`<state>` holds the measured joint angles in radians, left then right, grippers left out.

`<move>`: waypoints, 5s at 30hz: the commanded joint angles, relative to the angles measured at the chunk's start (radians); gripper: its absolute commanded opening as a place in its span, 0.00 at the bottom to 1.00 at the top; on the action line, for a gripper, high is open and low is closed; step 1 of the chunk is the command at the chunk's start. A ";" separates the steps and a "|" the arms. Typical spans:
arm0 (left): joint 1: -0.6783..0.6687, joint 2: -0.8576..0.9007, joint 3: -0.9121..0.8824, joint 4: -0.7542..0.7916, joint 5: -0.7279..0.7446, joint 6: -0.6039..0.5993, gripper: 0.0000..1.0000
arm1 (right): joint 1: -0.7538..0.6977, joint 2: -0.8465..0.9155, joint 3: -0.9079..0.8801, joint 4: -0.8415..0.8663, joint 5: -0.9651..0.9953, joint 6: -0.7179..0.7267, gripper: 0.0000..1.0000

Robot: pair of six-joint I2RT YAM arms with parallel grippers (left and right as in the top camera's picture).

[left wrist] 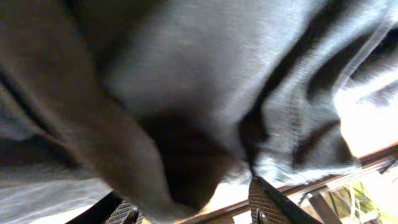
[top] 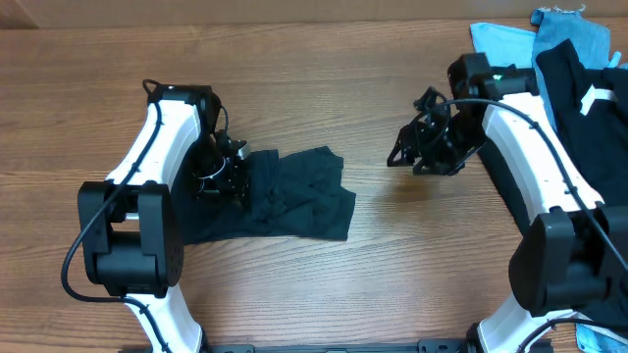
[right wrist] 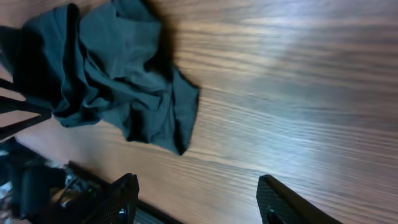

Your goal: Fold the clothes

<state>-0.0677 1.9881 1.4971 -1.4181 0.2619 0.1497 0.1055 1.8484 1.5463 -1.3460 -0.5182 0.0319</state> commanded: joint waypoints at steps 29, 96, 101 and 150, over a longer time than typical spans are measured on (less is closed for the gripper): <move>0.043 -0.014 0.252 -0.025 -0.184 -0.111 0.76 | 0.214 0.098 -0.429 0.698 -0.153 0.165 0.87; 0.150 -0.014 0.239 -0.018 -0.235 -0.225 0.85 | 0.678 0.195 0.053 0.673 0.138 0.231 0.06; 0.150 -0.014 0.239 -0.018 -0.235 -0.225 0.85 | 0.679 0.220 0.053 0.753 0.119 0.231 0.19; -0.009 -0.042 -0.048 0.112 0.117 -0.256 0.04 | 0.391 0.016 0.024 0.394 0.406 0.196 0.70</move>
<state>-0.0772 1.9865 1.4425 -1.2934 0.4313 -0.1280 0.4973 1.8618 1.5753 -0.9581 -0.1226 0.2314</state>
